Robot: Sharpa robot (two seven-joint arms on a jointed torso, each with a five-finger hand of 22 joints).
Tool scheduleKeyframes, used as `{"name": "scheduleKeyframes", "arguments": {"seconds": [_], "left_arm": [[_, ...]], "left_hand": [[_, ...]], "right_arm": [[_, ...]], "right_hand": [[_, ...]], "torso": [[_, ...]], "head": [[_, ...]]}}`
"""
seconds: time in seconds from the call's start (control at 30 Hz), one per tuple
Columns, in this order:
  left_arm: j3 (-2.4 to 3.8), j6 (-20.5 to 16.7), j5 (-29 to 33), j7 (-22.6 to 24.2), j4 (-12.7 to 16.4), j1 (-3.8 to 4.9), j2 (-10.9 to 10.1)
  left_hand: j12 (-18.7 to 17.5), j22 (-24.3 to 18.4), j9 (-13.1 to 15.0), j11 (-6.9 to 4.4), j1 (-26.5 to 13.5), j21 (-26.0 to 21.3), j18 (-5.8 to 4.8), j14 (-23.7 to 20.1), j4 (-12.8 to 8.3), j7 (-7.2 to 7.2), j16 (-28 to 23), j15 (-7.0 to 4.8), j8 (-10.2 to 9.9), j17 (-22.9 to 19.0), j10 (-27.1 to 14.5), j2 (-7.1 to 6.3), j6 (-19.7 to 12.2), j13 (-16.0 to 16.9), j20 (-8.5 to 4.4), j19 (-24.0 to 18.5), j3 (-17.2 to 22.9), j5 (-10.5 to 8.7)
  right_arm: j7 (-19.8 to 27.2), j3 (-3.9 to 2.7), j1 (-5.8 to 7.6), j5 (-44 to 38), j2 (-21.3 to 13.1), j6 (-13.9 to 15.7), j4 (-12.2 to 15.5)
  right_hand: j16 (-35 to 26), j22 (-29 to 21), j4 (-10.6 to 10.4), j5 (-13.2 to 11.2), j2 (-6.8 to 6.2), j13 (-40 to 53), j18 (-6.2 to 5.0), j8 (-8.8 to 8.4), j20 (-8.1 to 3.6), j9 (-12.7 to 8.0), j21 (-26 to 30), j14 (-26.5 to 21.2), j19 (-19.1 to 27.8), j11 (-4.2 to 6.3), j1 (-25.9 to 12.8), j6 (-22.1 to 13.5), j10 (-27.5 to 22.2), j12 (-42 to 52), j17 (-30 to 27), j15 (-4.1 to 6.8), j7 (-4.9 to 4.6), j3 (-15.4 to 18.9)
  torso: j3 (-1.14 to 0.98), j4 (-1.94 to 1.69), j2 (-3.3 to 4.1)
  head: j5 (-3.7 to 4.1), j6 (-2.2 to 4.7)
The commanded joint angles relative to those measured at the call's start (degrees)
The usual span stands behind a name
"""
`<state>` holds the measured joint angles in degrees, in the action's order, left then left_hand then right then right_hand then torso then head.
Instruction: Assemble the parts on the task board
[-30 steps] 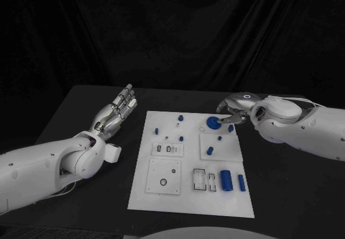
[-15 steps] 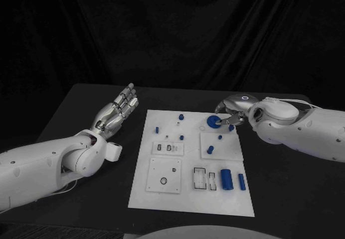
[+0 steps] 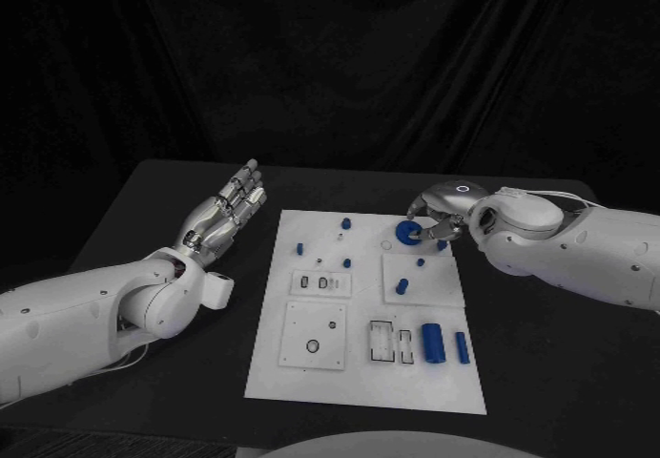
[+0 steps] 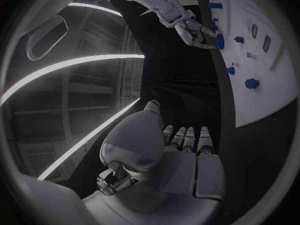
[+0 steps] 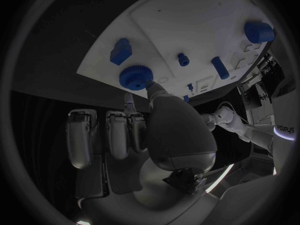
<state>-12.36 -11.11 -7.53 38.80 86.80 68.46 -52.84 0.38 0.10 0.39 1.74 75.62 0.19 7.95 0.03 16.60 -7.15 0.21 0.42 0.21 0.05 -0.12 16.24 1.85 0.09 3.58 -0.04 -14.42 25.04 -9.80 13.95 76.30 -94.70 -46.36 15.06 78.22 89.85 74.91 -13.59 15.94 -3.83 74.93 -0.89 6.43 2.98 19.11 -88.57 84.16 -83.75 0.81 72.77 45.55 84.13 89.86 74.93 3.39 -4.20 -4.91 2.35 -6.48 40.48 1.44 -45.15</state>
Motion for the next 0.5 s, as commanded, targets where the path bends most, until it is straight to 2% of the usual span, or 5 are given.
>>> {"name": "scheduleKeyframes", "arguments": {"seconds": [0.03,0.17,0.4,0.5], "left_arm": [[0.05,1.1,-0.2,3.8,0.0,0.04,0.1],[0.05,1.3,-0.2,3.7,0.0,0.04,0.2],[0.04,1.8,-0.2,3.3,0.0,0.04,0.2],[0.04,1.9,-0.2,3.3,0.0,0.03,0.2]], "left_hand": [[-0.4,-0.1,0.0,0.38,0.6,-0.2,-0.89,0.0,0.0,0.35,-0.2,0.45,0.3,-0.1,0.1,0.03,-0.1,-0.1,0.35,0.0,0.3,0.44],[-0.4,-0.1,0.1,0.47,0.7,-0.2,-0.88,0.0,0.0,0.50,-0.2,0.55,0.3,-0.1,0.1,0.04,0.0,-0.1,0.46,0.0,0.4,0.63],[-0.4,-0.1,0.1,0.68,1.0,-0.2,-0.74,0.0,-0.1,0.95,-0.2,0.77,0.3,-0.1,0.1,0.00,0.2,-0.1,0.88,0.0,0.6,0.98],[-0.4,-0.1,0.1,0.74,1.1,-0.2,-0.70,0.0,-0.1,1.07,-0.2,0.82,0.3,-0.1,0.1,-0.02,0.2,-0.1,0.98,0.0,0.7,1.05]], "right_arm": [[0.5,-0.03,-0.32,-0.2,0.2,0.1,-0.3],[0.6,-0.03,-0.57,-0.2,0.6,-0.2,-0.6],[0.5,-0.04,-0.96,-0.2,0.9,-1.2,-1.4],[0.4,-0.04,-1.10,-0.2,0.9,-1.6,-1.5]], "right_hand": [[0.1,14.6,0.1,0.3,0.03,15.1,0.54,0.42,-0.04,0.2,-0.3,5.8,-5.4,-0.25,0.6,0.5,5.9,0.1,15.1,0.16,-0.04,-0.4],[0.1,14.6,0.4,1.0,0.14,15.1,0.53,0.79,-0.04,0.5,-0.2,5.8,-5.4,-0.30,0.7,1.1,5.9,0.1,15.1,0.13,-0.10,-0.5],[0.1,14.5,1.2,3.9,0.19,15.1,0.46,1.04,0.03,1.0,0.0,5.8,-5.3,-0.41,1.3,1.7,5.9,0.1,15.1,0.04,-0.25,-1.0],[0.1,14.5,1.3,4.0,0.11,15.1,0.45,1.03,0.04,1.0,0.0,5.8,-5.2,-0.43,1.4,1.7,5.9,0.1,15.1,0.03,-0.29,-1.0]], "torso": [[0.01,0.04,-0.01],[0.03,0.06,0.00],[0.00,0.05,-0.02],[-0.01,0.08,-0.03]], "head": [[-0.01,-0.15],[-0.05,-0.25],[-0.09,-0.43],[-0.11,-0.43]]}}
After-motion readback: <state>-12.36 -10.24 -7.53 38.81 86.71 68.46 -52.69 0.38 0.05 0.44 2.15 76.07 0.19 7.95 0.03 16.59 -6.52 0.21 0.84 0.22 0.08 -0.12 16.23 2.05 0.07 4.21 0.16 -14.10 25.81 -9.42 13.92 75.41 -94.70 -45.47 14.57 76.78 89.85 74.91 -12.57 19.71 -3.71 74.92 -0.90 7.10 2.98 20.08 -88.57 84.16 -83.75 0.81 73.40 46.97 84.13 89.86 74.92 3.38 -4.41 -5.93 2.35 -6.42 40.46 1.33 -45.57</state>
